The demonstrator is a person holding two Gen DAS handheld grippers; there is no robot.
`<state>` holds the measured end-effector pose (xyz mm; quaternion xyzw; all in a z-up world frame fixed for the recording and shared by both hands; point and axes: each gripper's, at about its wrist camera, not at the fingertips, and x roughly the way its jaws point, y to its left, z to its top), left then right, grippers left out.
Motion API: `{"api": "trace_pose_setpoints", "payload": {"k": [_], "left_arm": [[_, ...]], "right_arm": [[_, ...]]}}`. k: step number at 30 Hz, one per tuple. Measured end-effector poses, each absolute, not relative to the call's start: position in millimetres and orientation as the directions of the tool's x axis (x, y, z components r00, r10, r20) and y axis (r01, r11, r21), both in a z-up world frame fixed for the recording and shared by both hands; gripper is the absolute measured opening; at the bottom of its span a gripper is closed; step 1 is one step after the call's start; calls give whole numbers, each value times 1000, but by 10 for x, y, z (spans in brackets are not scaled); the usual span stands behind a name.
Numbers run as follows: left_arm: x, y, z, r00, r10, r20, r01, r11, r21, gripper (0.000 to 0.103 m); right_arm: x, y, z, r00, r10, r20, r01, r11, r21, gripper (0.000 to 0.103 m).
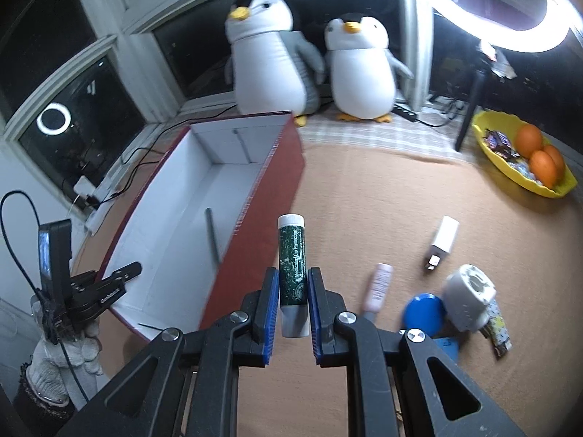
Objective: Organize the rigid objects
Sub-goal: 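Lift the glue stick with the right tool and carry it over the box, then open the right tool to release the glue stick into the box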
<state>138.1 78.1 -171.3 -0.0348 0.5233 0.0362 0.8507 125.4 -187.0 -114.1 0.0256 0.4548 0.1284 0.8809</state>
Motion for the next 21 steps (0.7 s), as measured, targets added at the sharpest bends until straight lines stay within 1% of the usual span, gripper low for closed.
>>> {"api": "trace_pose_setpoints", "payload": {"k": [10, 17, 19, 21], "left_arm": [[1360, 806, -1687, 456, 26, -890, -124, 992, -34, 9], [1318, 816, -1598, 475, 26, -880, -127, 991, -40, 9], [1314, 820, -1596, 476, 20, -879, -129, 991, -47, 7], [1310, 805, -1593, 478, 26, -878, -127, 991, -40, 7]], "right_arm": [[1327, -1203, -1155, 509, 319, -800, -352, 925, 145, 14], [1403, -894, -1292, 466, 325, -823, -408, 904, 127, 14], [1420, -844, -1344, 454, 322, -831, -414, 902, 124, 14], [1438, -810, -1393, 443, 320, -838, -416, 901, 124, 14]]}}
